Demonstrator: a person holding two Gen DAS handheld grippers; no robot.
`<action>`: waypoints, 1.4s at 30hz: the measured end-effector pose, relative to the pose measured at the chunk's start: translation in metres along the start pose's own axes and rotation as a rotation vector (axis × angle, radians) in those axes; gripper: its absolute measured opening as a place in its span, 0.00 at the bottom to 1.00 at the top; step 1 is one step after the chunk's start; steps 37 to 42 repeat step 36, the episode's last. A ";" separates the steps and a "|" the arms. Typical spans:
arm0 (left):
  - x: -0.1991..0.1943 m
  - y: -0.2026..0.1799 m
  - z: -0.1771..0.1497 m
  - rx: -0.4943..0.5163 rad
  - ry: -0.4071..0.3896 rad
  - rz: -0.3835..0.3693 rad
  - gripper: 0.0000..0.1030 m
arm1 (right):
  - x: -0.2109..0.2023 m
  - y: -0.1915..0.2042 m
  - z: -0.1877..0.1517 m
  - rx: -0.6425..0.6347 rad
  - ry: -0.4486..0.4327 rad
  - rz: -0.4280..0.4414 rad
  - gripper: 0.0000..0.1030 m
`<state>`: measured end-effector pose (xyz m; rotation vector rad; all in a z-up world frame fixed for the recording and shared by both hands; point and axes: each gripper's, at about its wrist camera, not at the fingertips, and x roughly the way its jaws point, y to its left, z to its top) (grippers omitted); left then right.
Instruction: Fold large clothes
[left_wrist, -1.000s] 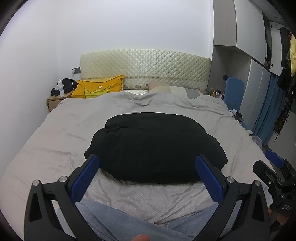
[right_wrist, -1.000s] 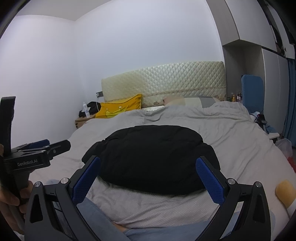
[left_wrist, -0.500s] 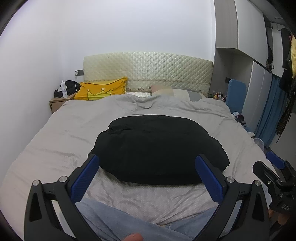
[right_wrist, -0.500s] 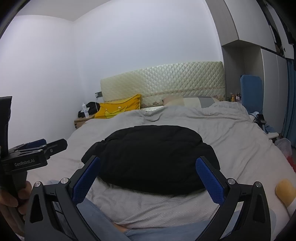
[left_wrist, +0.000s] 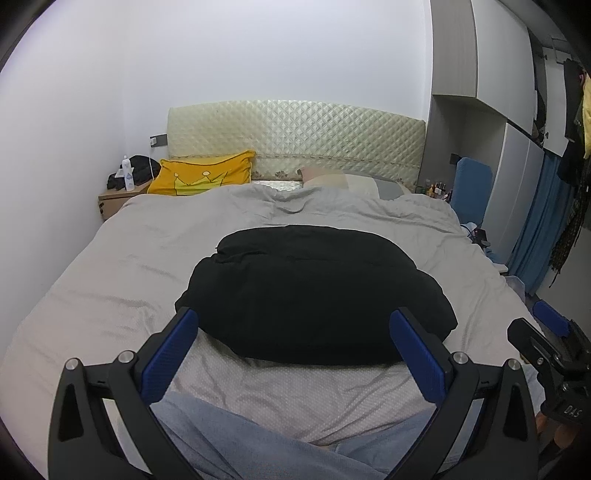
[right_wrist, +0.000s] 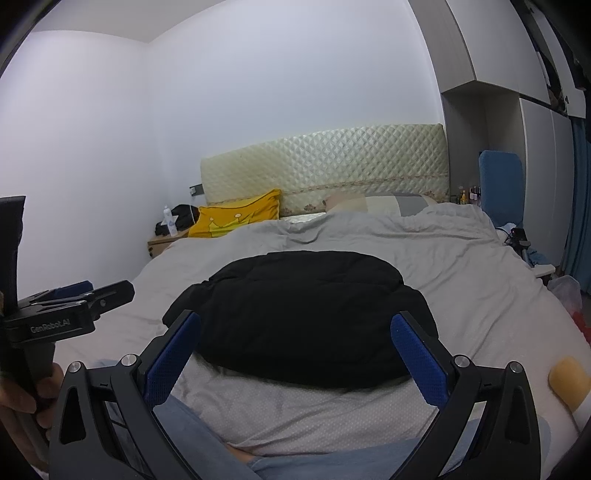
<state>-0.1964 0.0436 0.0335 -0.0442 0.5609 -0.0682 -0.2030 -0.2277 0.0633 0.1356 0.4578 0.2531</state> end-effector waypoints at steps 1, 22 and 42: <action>0.000 0.000 0.000 0.001 -0.001 0.000 1.00 | 0.000 0.000 0.000 0.001 0.000 0.001 1.00; -0.006 0.003 0.002 -0.010 0.009 -0.018 1.00 | -0.001 0.001 -0.001 0.005 -0.004 -0.002 1.00; -0.005 0.004 0.001 -0.015 0.011 -0.017 1.00 | 0.000 0.003 -0.001 0.006 -0.005 0.001 1.00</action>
